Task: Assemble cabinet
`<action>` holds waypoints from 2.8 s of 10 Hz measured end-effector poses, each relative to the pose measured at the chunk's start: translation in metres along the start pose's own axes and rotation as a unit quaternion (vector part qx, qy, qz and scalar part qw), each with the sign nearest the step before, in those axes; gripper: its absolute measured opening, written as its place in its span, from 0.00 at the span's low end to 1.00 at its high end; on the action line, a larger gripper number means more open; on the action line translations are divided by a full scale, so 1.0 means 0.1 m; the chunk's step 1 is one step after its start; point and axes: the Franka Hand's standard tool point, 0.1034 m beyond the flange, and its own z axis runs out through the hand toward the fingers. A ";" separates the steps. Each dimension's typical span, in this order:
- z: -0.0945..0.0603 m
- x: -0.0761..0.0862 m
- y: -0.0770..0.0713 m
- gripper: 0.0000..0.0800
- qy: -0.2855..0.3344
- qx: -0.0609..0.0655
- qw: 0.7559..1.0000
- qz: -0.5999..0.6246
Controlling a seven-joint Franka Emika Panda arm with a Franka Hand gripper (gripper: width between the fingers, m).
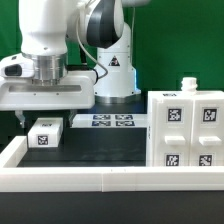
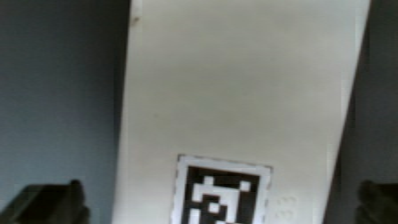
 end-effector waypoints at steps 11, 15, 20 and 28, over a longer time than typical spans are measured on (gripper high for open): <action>-0.89 0.21 -0.48 0.70 0.015 0.028 1.000 0.004; -1.58 0.53 -1.17 0.70 0.026 0.018 0.998 0.060; -2.16 1.52 -1.76 0.70 0.020 0.008 0.993 0.120; -2.15 1.72 -2.04 0.70 0.022 0.006 0.994 0.105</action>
Offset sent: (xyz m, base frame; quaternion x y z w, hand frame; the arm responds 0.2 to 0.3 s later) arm 0.0005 -0.0014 -0.0031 -0.0008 0.0041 -0.0034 1.0000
